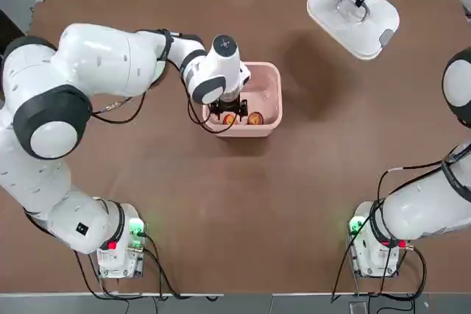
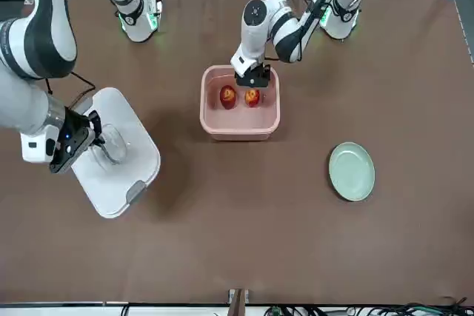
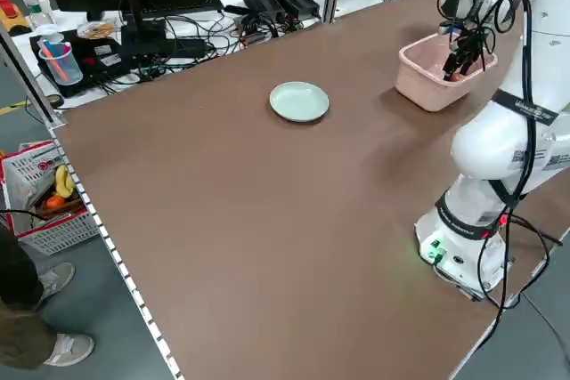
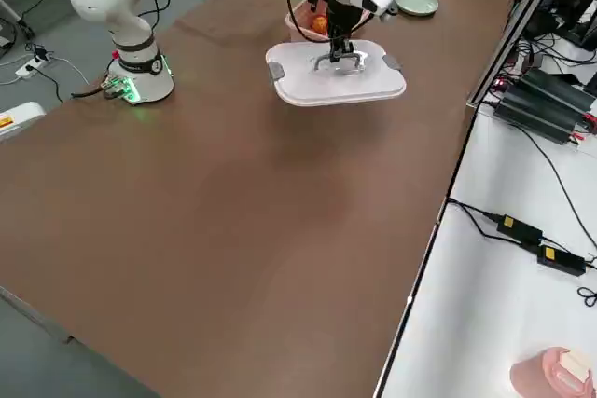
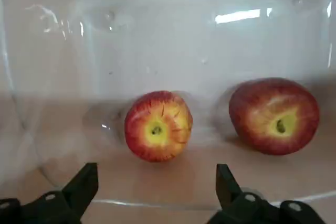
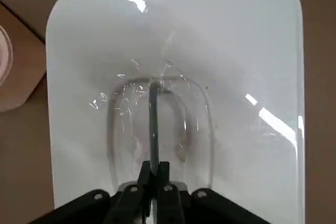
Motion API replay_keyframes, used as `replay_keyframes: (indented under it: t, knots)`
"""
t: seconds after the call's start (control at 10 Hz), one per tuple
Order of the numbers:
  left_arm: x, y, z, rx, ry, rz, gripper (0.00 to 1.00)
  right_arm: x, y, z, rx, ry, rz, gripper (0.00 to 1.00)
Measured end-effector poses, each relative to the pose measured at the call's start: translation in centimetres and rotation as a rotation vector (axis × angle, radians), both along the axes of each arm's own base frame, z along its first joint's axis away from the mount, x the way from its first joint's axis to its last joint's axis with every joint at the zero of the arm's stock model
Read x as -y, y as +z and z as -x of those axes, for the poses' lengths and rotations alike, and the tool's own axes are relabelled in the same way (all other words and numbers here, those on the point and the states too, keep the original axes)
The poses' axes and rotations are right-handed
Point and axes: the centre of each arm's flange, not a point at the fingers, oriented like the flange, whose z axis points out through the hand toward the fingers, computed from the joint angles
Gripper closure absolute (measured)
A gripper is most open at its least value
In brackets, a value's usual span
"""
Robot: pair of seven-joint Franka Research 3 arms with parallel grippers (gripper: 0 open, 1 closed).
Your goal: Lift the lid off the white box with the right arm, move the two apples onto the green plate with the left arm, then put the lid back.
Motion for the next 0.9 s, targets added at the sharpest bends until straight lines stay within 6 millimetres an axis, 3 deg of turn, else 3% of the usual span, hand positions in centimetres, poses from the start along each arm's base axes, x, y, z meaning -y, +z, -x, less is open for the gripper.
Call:
replay_keyframes:
  t: [0.4, 0.9]
  knots:
    - [-0.1, -1.9, 0.4, -0.022, 0.000, 0.004, 0.01, 0.0, 0.1, 0.0, 0.002, -0.001, 0.000, 0.93]
    - [-0.5, -2.5, -0.2, -0.019, 0.002, 0.001, 0.01, 0.0, 0.5, -0.1, 0.009, -0.001, -0.001, 0.93]
